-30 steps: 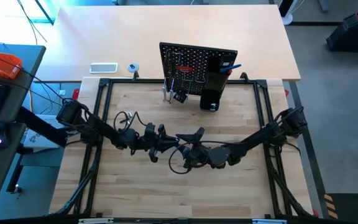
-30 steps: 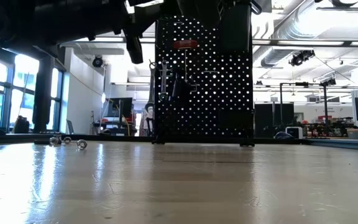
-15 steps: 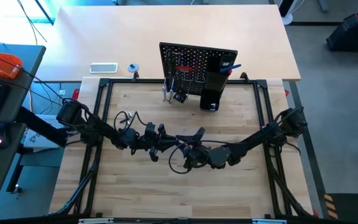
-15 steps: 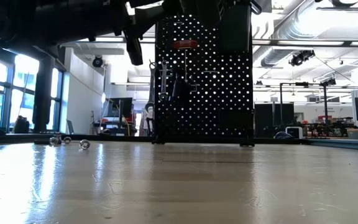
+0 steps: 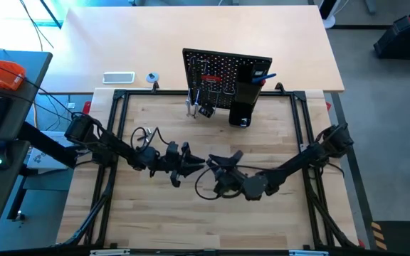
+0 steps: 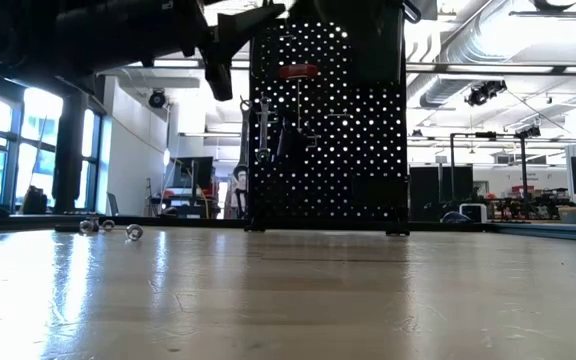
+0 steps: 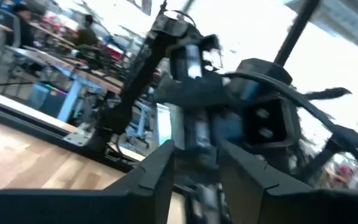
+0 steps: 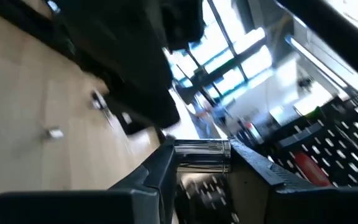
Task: Hang tools onto peg board
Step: Put the socket into the bottom black bin on the peg board
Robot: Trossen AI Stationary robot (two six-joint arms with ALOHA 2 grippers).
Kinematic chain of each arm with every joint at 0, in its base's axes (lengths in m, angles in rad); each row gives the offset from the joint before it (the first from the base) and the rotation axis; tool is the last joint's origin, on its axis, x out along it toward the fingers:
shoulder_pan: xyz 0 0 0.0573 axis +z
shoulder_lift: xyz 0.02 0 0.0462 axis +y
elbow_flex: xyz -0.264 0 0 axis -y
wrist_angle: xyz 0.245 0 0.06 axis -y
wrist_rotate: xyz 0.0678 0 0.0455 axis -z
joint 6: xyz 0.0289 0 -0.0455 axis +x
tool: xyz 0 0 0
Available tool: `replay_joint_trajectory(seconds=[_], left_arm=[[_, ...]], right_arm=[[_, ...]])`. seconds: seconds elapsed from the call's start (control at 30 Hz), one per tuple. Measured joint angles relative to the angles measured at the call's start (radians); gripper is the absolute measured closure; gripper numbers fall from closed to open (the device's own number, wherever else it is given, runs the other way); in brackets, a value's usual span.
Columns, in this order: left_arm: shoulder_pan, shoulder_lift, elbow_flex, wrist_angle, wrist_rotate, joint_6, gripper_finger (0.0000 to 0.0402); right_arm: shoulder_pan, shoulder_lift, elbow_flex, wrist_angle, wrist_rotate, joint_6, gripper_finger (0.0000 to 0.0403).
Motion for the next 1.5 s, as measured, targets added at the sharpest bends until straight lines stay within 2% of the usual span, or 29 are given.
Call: replay_joint_trajectory(seconds=[0.13,0.23,0.37,0.5,0.6,0.77,1.03,1.3,1.5], left_arm=[[0.001,-0.015,-0.034,-0.019,0.013,0.043,0.0272],[0.009,-0.024,-0.082,-0.013,0.007,0.057,0.0264],[0.02,-0.025,-0.147,-0.007,0.011,0.056,0.0262],[0.026,-0.025,-0.2,-0.008,0.009,0.055,0.0262],[0.034,-0.025,-0.227,-0.006,0.007,0.055,0.0262],[0.04,-0.025,-0.252,-0.007,0.006,0.061,0.0261],[0.039,-0.026,-0.273,-0.016,0.013,0.079,0.0261],[0.038,-0.026,-0.275,-0.026,0.024,0.119,0.0261],[0.038,-0.026,-0.275,-0.025,0.033,0.133,0.0261]], right_arm=[[0.04,-0.012,0.0,-0.1,0.107,0.066,0.0294],[0.072,-0.044,0.0,-0.264,0.105,0.23,0.0294],[0.084,-0.087,0.0,-0.524,-0.026,0.499,0.0294],[0.036,-0.114,0.0,-0.771,-0.176,0.734,0.0295],[-0.017,-0.121,-0.001,-0.911,-0.255,0.822,0.0295],[-0.127,-0.135,-0.001,-1.054,-0.287,0.868,0.0295],[-0.294,-0.232,-0.033,-1.119,-0.316,0.866,0.0295],[-0.443,-0.353,-0.1,-1.077,-0.446,0.865,0.0295],[-0.536,-0.363,-0.136,-1.051,-0.484,0.873,0.0295]])
